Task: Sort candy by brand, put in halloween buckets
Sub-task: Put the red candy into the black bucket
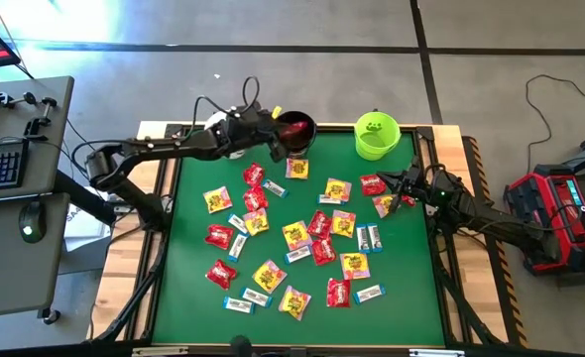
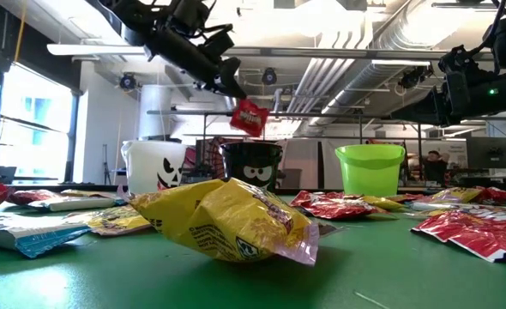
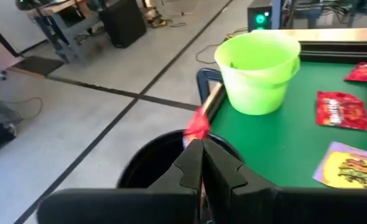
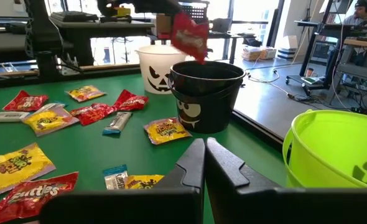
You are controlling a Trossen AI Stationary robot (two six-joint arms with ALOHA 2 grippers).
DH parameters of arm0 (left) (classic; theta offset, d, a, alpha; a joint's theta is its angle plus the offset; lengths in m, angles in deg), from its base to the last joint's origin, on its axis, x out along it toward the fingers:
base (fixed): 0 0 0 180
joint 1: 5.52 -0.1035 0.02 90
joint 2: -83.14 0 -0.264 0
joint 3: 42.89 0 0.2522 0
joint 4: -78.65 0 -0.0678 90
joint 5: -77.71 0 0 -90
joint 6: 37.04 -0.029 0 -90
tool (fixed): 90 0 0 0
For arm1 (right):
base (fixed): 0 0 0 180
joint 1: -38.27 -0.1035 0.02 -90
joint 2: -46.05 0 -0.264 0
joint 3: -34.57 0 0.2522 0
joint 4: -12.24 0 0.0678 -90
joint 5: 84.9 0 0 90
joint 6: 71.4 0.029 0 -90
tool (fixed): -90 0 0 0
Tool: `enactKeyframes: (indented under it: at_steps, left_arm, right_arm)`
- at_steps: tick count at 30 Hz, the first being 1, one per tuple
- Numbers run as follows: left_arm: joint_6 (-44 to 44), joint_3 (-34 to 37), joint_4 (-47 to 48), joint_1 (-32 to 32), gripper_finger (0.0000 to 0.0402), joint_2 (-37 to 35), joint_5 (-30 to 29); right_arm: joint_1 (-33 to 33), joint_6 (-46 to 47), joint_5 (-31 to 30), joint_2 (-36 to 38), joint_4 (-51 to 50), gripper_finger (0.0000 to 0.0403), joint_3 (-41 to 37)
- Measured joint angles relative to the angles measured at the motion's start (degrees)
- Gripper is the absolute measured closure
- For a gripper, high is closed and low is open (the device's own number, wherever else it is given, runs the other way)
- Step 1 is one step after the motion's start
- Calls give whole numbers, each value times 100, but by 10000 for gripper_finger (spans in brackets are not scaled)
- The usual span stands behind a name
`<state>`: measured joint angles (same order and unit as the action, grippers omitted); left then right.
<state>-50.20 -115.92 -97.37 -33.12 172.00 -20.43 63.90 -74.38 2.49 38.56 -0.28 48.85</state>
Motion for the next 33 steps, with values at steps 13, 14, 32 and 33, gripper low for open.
enactKeyframes:
  at_steps: [13, 14, 32, 33]
  left_arm:
    - [-41, -335, 172, -278, 401, 698, 330]
    - [-53, -444, 222, -277, 401, 798, 332]
    - [-346, -1169, 1605, -506, 401, 1394, 377]
    - [-346, -1169, 1620, -509, 401, 1394, 410]
  right_arm:
    - [-2, 0, 2, 0, -1, 403, 1]
    - [-2, 1, 1, 0, 1, 403, 2]
    - [-1, 1, 1, 0, 0, 403, 2]
    - [-1, 2, 1, 0, 1, 403, 1]
